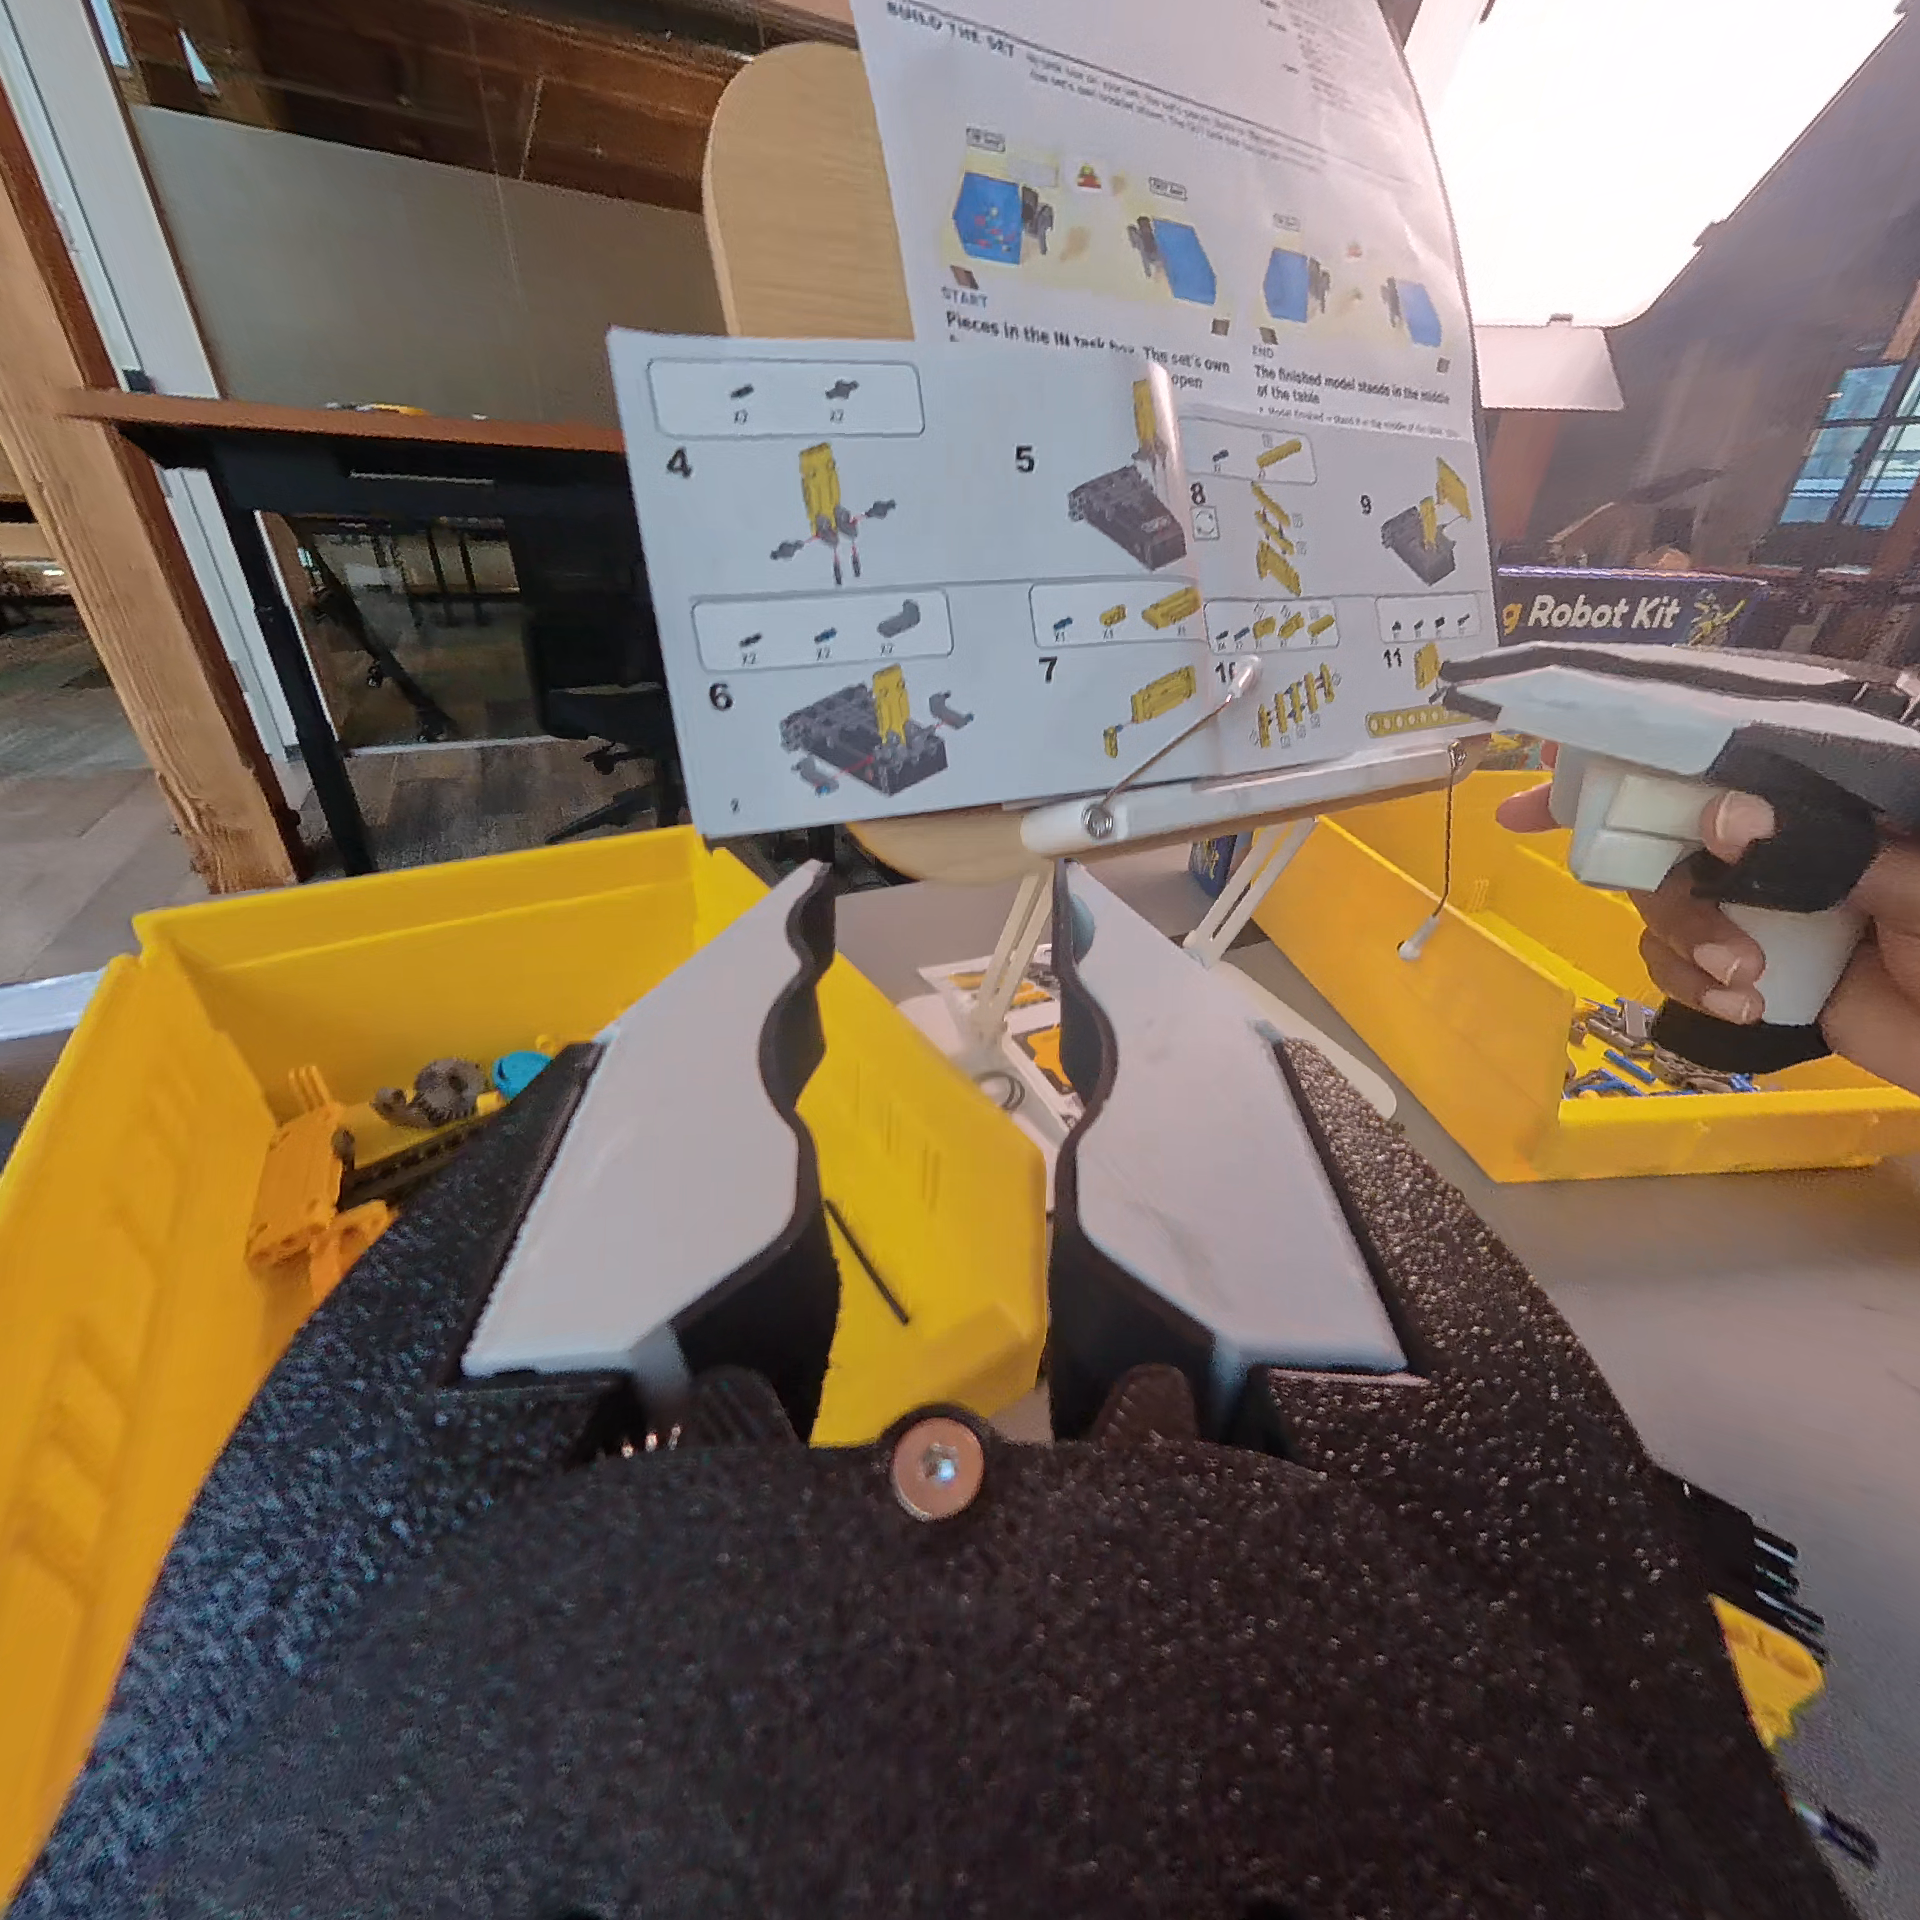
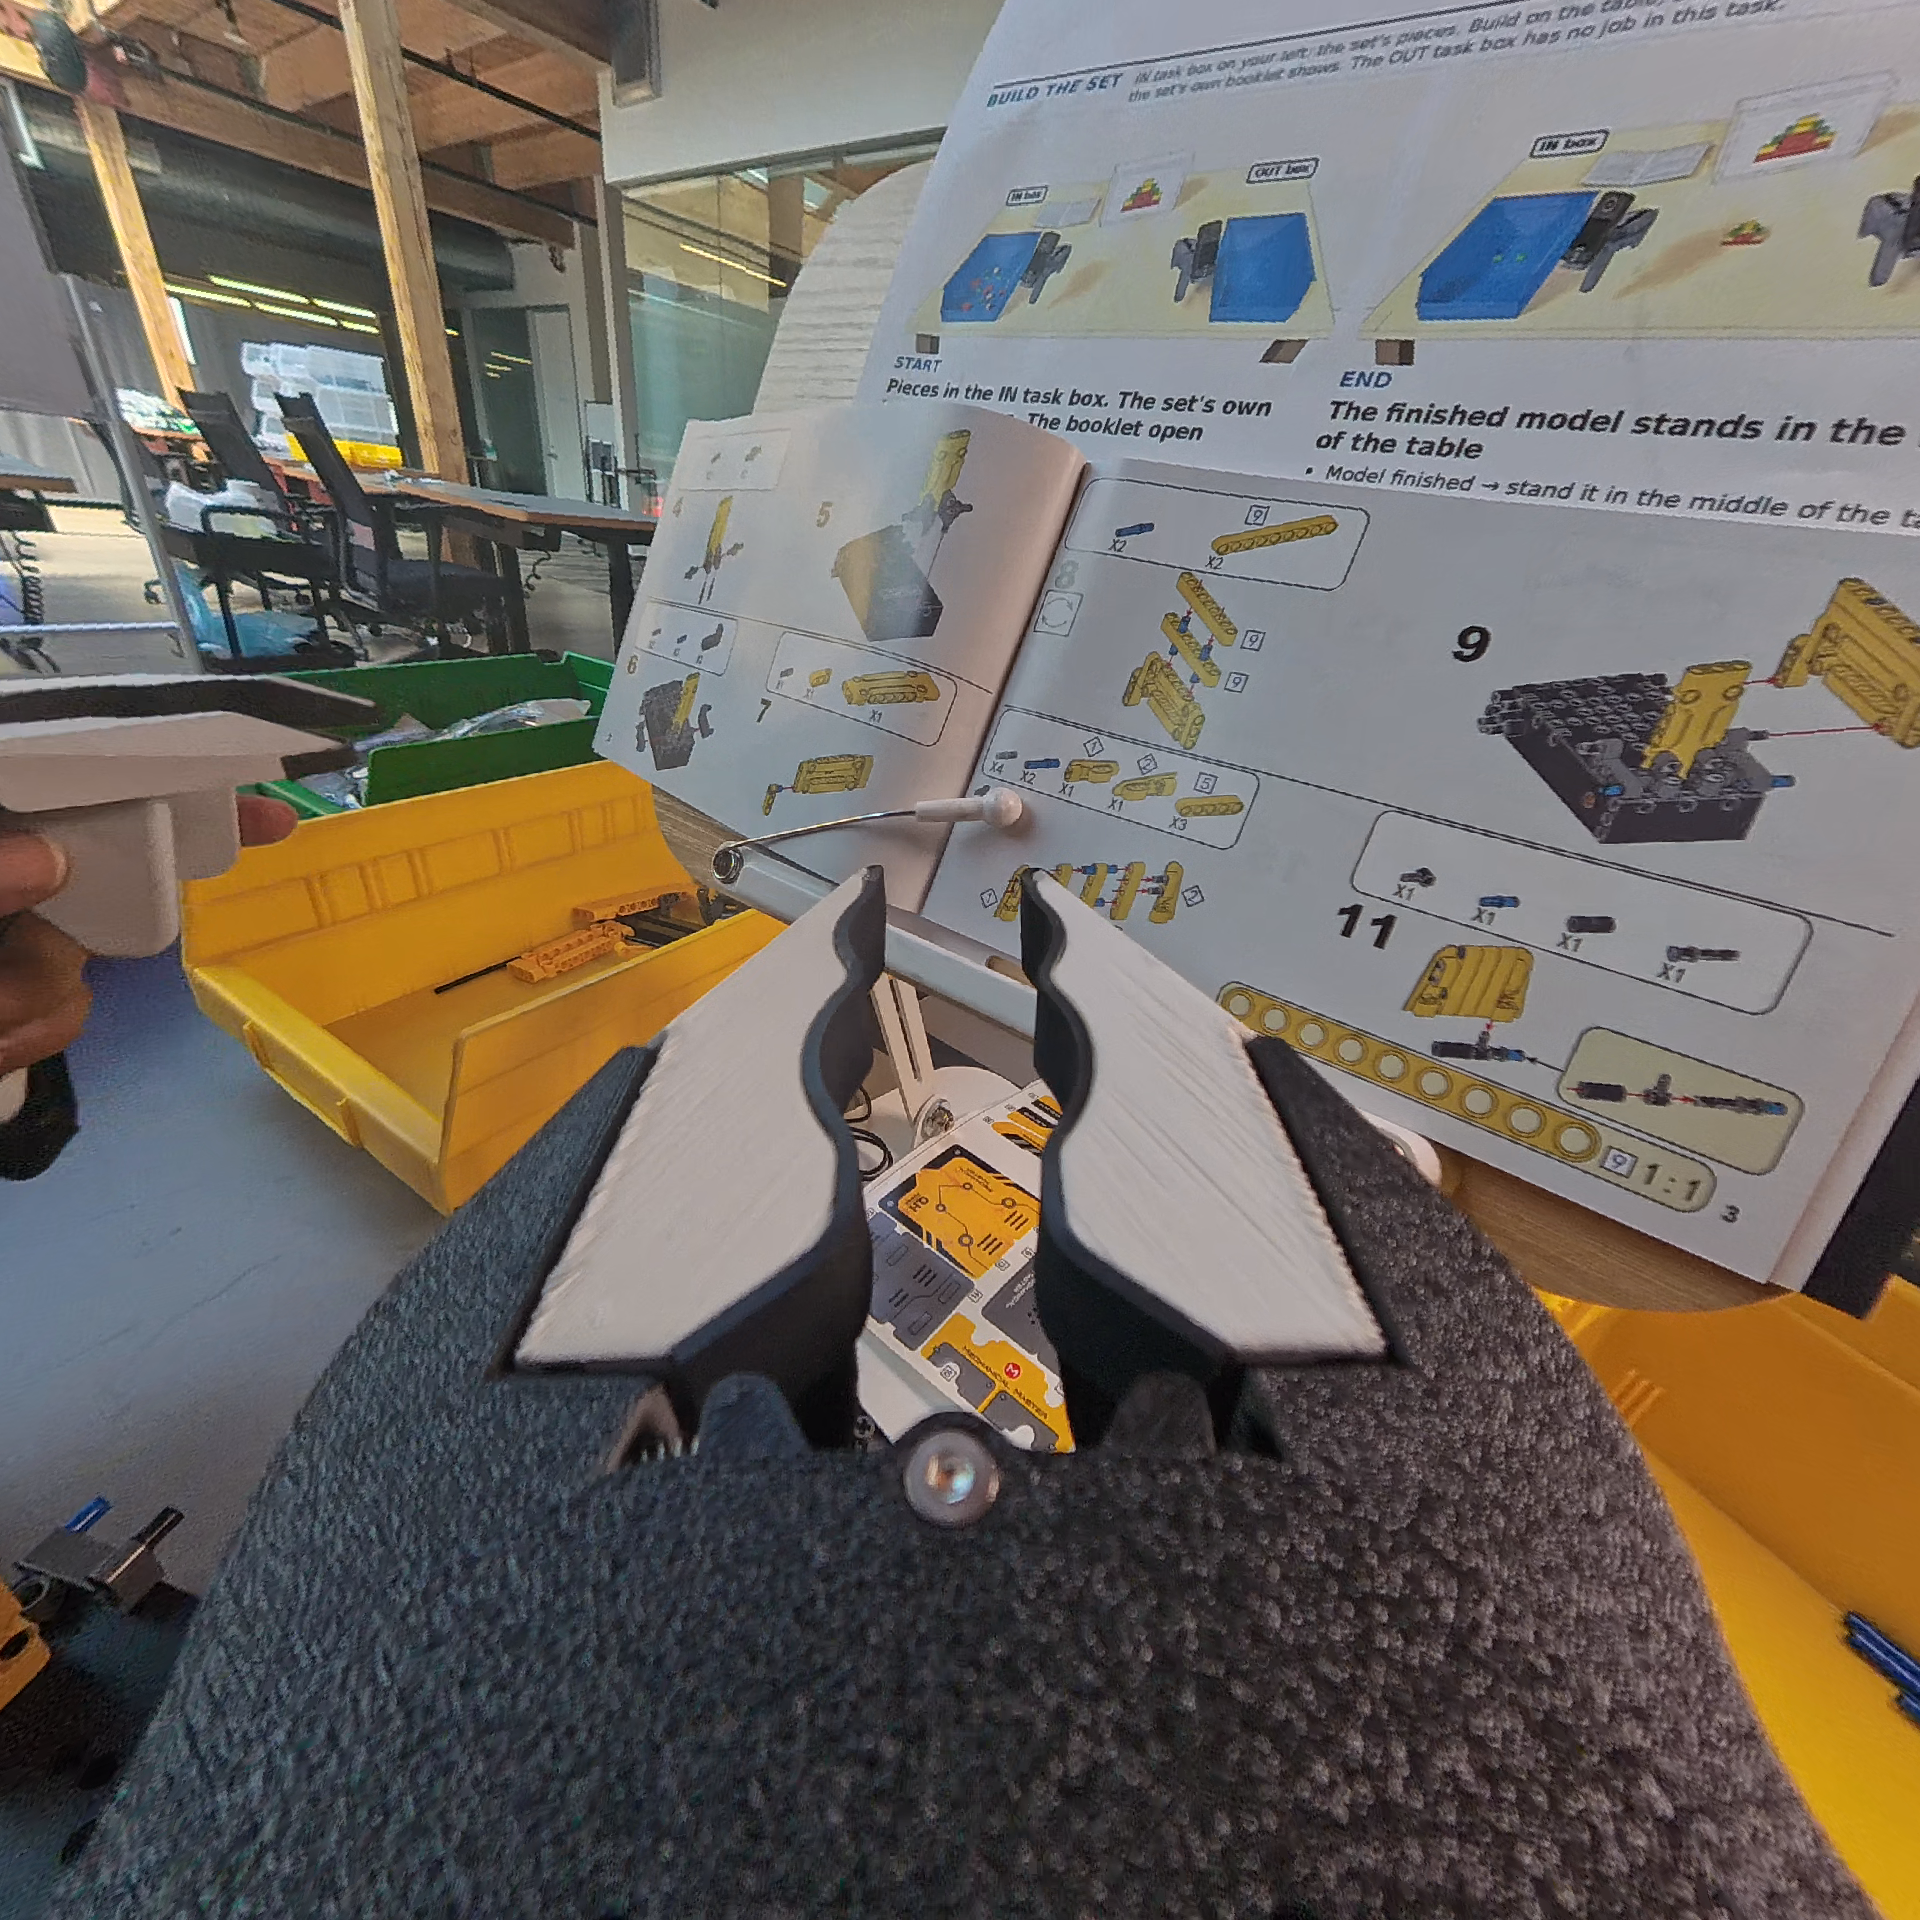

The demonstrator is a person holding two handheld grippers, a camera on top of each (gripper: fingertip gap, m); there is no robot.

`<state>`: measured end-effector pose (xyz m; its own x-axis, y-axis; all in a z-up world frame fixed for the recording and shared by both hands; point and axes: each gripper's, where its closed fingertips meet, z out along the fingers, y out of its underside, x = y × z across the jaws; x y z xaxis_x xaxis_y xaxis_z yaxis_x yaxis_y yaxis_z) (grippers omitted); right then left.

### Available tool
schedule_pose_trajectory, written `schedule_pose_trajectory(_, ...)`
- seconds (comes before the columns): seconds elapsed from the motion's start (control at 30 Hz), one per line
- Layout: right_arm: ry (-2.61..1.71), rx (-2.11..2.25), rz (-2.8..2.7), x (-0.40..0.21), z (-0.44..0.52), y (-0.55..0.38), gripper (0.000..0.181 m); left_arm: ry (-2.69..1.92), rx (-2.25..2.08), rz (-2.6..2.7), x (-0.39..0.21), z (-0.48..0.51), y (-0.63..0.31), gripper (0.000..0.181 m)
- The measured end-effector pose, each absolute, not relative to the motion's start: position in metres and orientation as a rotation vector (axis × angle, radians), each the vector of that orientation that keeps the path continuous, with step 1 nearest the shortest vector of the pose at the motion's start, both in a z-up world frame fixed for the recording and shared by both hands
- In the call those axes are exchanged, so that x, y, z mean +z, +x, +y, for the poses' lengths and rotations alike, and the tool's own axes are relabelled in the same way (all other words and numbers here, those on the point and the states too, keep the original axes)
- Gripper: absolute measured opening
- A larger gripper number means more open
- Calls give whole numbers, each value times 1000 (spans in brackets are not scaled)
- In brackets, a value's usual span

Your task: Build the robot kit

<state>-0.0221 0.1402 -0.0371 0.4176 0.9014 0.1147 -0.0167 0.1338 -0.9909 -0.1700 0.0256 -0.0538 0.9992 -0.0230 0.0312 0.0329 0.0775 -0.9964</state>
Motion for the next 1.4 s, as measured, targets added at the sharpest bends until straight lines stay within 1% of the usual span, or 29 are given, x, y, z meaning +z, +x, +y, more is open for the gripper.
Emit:
schedule_pose_trajectory(0.17,-1224,796,-948,-39,133,-27,30,-1522,-96,-93,-89,-3,-177,50)
schedule_pose_trajectory(0.3,-1212,786,-994,-46,123,-37,32,-1541,-110,-50,-96,0,-173,57)
schedule_pose_trajectory(0.4,-1196,773,-1030,-49,116,-42,34,-1551,-68,-3,-100,2,-171,60)
schedule_pose_trajectory(1.4,-1198,810,-1059,-59,105,-52,33,-1545,-36,61,-101,1,-161,60)
